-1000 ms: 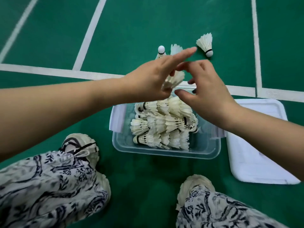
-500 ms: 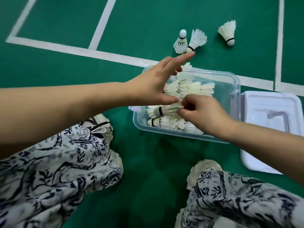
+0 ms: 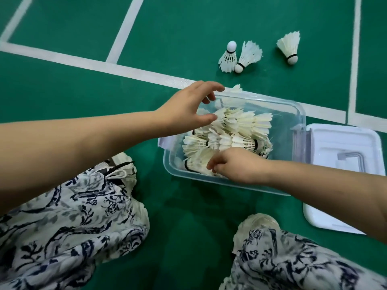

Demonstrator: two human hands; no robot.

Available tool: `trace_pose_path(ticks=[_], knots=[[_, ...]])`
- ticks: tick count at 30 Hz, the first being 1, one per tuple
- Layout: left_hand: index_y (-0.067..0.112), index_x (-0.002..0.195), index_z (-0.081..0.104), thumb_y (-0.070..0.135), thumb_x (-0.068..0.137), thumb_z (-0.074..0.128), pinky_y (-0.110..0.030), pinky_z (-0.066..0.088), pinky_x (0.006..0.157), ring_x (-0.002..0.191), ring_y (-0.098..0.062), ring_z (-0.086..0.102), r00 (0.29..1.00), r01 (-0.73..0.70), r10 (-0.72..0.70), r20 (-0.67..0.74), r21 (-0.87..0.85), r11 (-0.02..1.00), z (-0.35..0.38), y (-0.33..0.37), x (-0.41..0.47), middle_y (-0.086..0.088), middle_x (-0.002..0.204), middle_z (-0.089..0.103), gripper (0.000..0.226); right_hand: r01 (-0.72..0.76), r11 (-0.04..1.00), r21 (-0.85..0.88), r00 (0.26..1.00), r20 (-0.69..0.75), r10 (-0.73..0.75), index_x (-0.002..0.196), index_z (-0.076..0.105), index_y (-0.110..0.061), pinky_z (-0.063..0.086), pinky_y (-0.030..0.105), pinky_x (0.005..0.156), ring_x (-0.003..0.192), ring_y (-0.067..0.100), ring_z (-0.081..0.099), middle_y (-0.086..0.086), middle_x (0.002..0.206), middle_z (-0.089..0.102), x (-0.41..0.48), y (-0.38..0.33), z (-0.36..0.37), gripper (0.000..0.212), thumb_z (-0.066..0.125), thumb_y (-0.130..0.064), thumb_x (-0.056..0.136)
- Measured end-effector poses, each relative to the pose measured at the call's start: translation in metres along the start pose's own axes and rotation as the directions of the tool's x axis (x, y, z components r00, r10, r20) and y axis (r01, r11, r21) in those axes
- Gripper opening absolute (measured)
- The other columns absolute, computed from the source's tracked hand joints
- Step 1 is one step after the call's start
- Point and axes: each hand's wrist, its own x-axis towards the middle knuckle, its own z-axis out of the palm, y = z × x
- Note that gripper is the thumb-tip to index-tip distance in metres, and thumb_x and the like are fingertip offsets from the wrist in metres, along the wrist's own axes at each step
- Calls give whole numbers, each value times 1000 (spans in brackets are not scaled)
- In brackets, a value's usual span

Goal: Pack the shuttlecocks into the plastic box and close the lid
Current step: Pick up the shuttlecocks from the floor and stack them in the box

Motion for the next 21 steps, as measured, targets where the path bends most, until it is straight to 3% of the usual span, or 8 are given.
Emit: trace_pose_path(ticks=[3,6,9,11,13,17,21], knots=[[20,127,44,25,83,61,-4,33,69,92,-6,46,1000,7,-7,-17,11,1000,6,2,22,6,107,47,47,15,993,113,992,-123,-1,107,66,-23,42,20,86,101,10,57,-5,112,67,-12,9,-11,29,46,-12,89],[19,124,47,25,86,56,-16,32,74,92,-8,47,998,-6,9,-64,59,998,14,8,56,0,113,50,40,60,970,237,968,-250,1,91,68,-27,49,25,84,89,12,64,-6,95,70,-24,21,-21,25,49,-11,86],[17,125,47,24,88,51,-22,34,80,98,-16,52,990,27,-9,-139,132,991,21,13,104,-6,121,51,38,101,949,299,946,-323,1,83,65,-31,42,8,61,69,1,58,-13,78,65,-32,32,-31,24,51,-12,86],[19,129,43,25,88,48,-27,36,89,107,-23,51,985,98,-72,-159,162,982,21,12,137,-9,130,45,42,125,928,352,938,-346,5,81,64,-33,40,8,57,61,2,53,-12,74,63,-36,40,-38,24,52,-13,86],[22,134,37,26,88,48,-32,36,97,116,-28,47,976,197,-172,-132,204,959,21,1,158,-11,138,36,48,145,902,406,936,-353,8,77,63,-34,43,11,56,62,5,56,-9,74,65,-39,40,-41,25,52,-14,86],[31,141,24,30,88,50,-40,36,101,125,-38,40,953,269,-302,18,409,872,29,-21,183,-16,152,10,59,206,812,546,903,-426,57,74,65,-31,54,39,75,78,22,64,1,78,70,-43,50,-49,26,52,-11,83],[34,144,8,30,85,57,-39,42,95,128,-41,36,933,175,-326,150,604,777,34,-35,200,-12,154,-11,77,244,763,598,883,-462,80,76,67,-28,52,36,68,70,19,61,-1,77,69,-45,58,-51,23,52,-12,82]])
